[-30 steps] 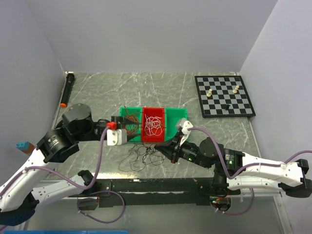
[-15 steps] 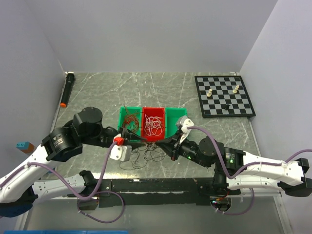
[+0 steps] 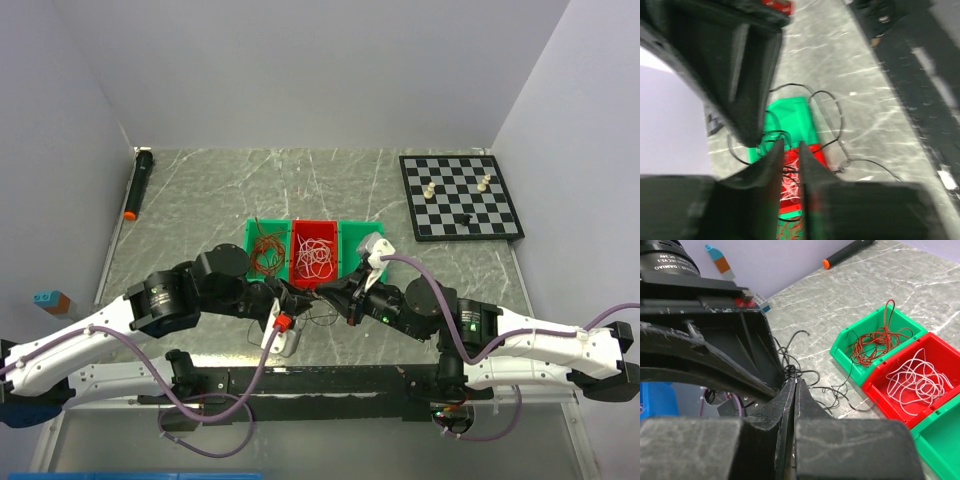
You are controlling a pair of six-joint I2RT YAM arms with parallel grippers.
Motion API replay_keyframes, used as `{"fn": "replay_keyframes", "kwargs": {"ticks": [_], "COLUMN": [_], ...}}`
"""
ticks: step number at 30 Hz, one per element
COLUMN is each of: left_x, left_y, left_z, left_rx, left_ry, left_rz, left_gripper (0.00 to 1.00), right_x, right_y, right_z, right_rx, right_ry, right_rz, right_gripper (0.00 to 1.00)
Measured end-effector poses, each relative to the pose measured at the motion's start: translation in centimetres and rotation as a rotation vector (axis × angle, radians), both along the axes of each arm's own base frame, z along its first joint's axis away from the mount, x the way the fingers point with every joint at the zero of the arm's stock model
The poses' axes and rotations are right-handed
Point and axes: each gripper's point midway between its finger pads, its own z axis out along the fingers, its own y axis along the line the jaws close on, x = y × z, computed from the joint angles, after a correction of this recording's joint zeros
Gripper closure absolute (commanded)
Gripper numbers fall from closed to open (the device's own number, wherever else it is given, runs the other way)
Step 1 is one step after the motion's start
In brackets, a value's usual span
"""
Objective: Untangle the cables
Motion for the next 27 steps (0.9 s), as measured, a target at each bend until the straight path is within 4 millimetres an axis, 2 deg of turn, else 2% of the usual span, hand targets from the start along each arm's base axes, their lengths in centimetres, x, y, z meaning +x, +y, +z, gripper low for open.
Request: {"fn": "replay_keyframes", "kwargs": {"ticks": [5,11,13,14,20,25,26,27], "left_x": [1.7,3.1,3.7,4.0,4.9,5.0,5.1,5.1], "left_y": [-0.7,-1.0,-0.9,-0.8,-0.4,-0.2,-0.1,-0.1], "left_z": [0.9,0.1,-0.5,-0.8,-2.1,-1.3,-1.0,-0.7], "left_rx": [-0.048,-0.05,-0.045,-0.041,-0.024,-0.059,-0.07,-0.083], "left_ry": [-0.078,-0.146,-0.169,-0.181,-0.208,-0.213,-0.212,-0.205], "left_rz": [0.075,0.125,0.149,0.162,0.209,0.228,0.236,0.246], "left_gripper": [0.86,0.89,0.98,0.99,0.99,0.99,0.98,0.91], "right_x": [0.0,0.0,-0.1,-0.2,-0.5,-0.6,-0.6,-0.6], "right_y": [0.0,-0.1,-0.2,-0.3,-1.4,-2.3,-2.4,-2.6], "right_z": [0.1,0.4,0.4,0.4,1.1,1.6,1.6,1.6], "right_rx": [0.005,0.017,0.016,0.017,0.047,0.071,0.072,0.069], "right_ry": [-0.001,0.0,0.005,0.008,0.019,0.026,0.028,0.03], "right_rz": [-0.002,-0.003,0.003,0.003,0.003,-0.003,-0.006,-0.009], "right_gripper": [1.0,1.0,1.0,1.0,1.0,1.0,1.0,1.0]}}
